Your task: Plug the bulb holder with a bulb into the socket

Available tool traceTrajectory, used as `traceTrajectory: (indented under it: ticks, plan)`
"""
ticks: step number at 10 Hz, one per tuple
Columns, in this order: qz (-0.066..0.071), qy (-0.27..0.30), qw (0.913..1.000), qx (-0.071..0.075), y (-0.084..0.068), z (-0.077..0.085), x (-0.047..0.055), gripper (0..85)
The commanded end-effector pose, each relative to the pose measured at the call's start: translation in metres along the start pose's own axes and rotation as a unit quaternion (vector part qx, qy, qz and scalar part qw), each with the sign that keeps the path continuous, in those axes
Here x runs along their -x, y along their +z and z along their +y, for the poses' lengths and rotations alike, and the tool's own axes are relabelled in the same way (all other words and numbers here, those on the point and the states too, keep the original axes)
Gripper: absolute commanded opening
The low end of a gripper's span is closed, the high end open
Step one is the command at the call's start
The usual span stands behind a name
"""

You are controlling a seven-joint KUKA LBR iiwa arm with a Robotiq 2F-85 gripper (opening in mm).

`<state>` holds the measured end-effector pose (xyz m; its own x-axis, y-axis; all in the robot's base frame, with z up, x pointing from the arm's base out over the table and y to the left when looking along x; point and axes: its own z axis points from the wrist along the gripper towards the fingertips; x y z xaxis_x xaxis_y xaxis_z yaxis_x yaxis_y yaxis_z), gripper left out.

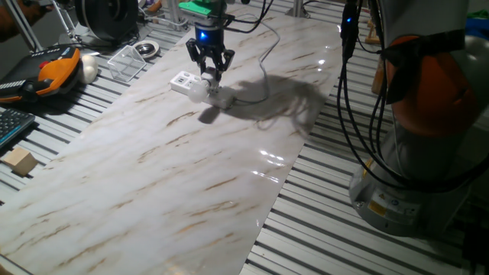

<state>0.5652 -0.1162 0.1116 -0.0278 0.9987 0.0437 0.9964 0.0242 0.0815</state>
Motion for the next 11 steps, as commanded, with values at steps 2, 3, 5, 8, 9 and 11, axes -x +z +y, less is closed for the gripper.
traceTrajectory:
  ticks: [2, 3, 5, 8, 9, 11]
  plan:
    - [0.002, -0.001, 1.0000, 0.002, 0.0031, -0.0026, 0.0013, 0.0]
    - [0.002, 0.001, 1.0000, 0.003, 0.0044, -0.0040, -0.0003, 0.0]
    - [-0.001, 0.004, 1.0000, 0.004, 0.0061, -0.0054, -0.0020, 0.0]
    - [0.002, 0.004, 1.0000, 0.004, 0.0044, -0.0042, -0.0005, 0.0]
    - [0.005, 0.002, 1.0000, 0.002, 0.0027, -0.0032, 0.0007, 0.0]
    - [0.012, 0.002, 0.9999, -0.001, -0.0007, 0.0014, 0.0023, 0.0]
